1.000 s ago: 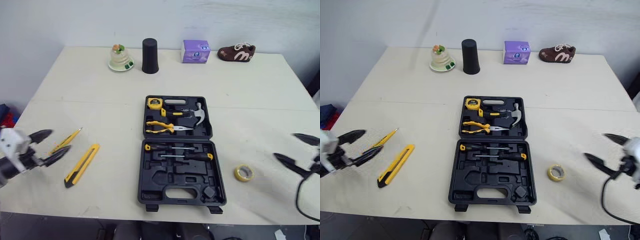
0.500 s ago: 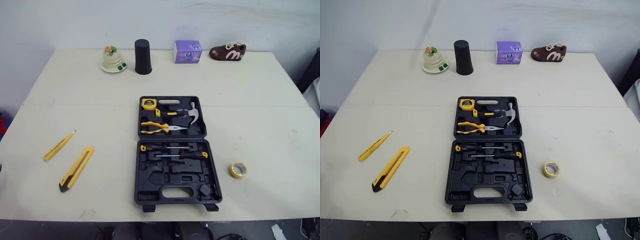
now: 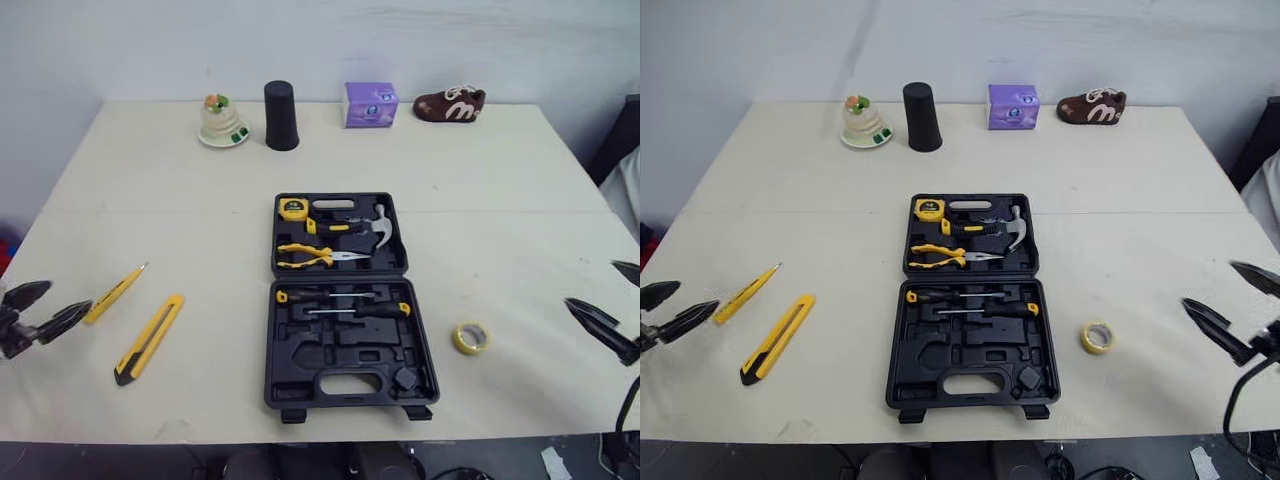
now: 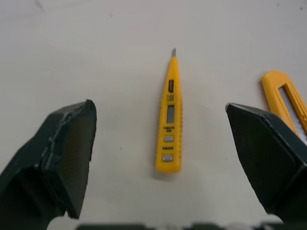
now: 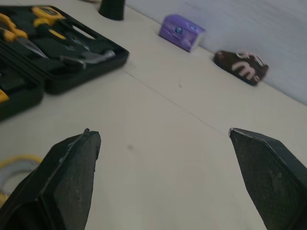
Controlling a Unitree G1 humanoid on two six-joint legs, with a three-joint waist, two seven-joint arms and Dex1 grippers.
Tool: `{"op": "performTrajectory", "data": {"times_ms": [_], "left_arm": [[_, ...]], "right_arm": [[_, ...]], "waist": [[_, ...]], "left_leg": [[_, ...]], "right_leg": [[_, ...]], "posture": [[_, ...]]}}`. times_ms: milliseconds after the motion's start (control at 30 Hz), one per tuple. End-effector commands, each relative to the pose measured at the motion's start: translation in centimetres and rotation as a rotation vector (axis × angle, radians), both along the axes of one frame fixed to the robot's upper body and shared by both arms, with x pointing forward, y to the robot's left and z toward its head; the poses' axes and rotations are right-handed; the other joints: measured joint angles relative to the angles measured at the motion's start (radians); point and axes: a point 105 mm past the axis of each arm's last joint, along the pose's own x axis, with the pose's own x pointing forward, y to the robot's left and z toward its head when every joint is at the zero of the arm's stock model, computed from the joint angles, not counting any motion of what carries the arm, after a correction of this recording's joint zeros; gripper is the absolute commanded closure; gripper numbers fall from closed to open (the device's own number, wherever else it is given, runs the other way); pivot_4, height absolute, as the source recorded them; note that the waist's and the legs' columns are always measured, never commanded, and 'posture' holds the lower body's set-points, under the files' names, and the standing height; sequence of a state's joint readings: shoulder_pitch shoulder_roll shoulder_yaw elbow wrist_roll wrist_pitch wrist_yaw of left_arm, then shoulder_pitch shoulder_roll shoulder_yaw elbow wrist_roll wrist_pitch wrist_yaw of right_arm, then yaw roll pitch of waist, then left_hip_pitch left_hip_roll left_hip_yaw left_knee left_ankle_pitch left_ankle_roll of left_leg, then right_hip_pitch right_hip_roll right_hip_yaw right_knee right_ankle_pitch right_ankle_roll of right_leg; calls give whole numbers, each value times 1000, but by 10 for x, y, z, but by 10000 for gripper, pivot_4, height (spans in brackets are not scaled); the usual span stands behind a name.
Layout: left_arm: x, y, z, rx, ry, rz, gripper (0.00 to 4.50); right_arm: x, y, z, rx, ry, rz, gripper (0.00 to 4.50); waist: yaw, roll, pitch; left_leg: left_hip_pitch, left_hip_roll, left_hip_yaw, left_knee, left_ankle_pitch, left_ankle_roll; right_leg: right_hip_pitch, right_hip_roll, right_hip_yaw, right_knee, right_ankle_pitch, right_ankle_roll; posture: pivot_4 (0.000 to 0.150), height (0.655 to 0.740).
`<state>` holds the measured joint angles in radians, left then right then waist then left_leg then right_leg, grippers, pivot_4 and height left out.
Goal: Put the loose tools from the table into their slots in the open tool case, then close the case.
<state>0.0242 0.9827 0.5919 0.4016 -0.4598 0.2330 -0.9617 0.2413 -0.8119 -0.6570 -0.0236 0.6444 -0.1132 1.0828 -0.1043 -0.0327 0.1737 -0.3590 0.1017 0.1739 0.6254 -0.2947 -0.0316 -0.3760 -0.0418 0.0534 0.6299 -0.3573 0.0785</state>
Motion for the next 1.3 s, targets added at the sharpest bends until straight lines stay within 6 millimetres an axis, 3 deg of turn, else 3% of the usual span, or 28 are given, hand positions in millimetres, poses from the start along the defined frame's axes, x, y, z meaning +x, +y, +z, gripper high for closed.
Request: {"op": "performTrajectory", "data": {"times_ms": [33,133,267,433,533,767,833,967,1067,1200,1300], "left_arm": [[17,-2,-4,36,91,2,0],[31,-2,-12,47,131,10,0],[42,-5,-25,64,184,-18,0],[45,-12,-35,81,212,-79,0],[46,-24,-37,50,204,-134,8406],[41,-38,-36,21,168,-205,38642],[43,-39,-28,30,118,-201,39528],[53,-75,17,44,-105,-357,39528],[49,-133,38,162,-168,-632,39528],[40,-192,45,225,-139,-842,39528],[21,-244,41,259,-80,-1009,39528]], "right_arm": [[5,54,8,30,-25,202,554],[5,92,14,49,-51,342,554],[-1,125,15,39,-55,478,554],[-7,139,14,20,-60,536,554],[-9,139,12,1,-44,541,0],[-13,136,10,-24,-24,520,0],[-14,134,9,-37,-14,520,0],[-16,126,4,-72,12,505,0],[-16,115,-4,-95,52,482,0],[-19,107,-13,-105,95,468,0],[-23,101,-16,-108,117,446,0]], "waist": [[15,0,0],[24,1,0],[29,0,0],[31,-1,0],[31,-1,0],[33,-1,0],[37,-1,0],[50,-5,1],[61,-8,1],[72,-7,1],[73,-7,1]], "left_leg": [[0,0,0,0,1,-1],[-7,0,1,5,0,-1],[-18,-2,5,15,1,0],[-16,-2,5,23,0,1],[-15,-2,5,23,0,3],[-12,-2,4,23,1,5],[-12,-2,4,23,1,5],[-13,-1,4,23,1,4],[-14,-1,2,24,2,4],[-13,-5,4,24,1,5],[-13,-6,4,24,1,5]], "right_leg": [[-1,1,0,0,-1,-1],[-6,3,-1,1,-1,0],[-18,4,-6,11,-3,3],[-17,2,-6,19,-3,3],[-17,0,-5,23,-3,4],[-16,-1,-5,26,-3,4],[-16,-2,-5,26,-3,4],[-16,-1,-5,26,-3,4],[-16,-1,-7,26,-3,4],[-14,1,-5,24,-2,4],[-14,2,-1,24,-2,5]], "posture": [[1500,7400],[1500,7400],[1500,7400],[1500,7400],[1500,7400],[1500,7400],[1500,7400],[1500,7400],[1500,7400],[1500,7400],[1500,7400]]}}
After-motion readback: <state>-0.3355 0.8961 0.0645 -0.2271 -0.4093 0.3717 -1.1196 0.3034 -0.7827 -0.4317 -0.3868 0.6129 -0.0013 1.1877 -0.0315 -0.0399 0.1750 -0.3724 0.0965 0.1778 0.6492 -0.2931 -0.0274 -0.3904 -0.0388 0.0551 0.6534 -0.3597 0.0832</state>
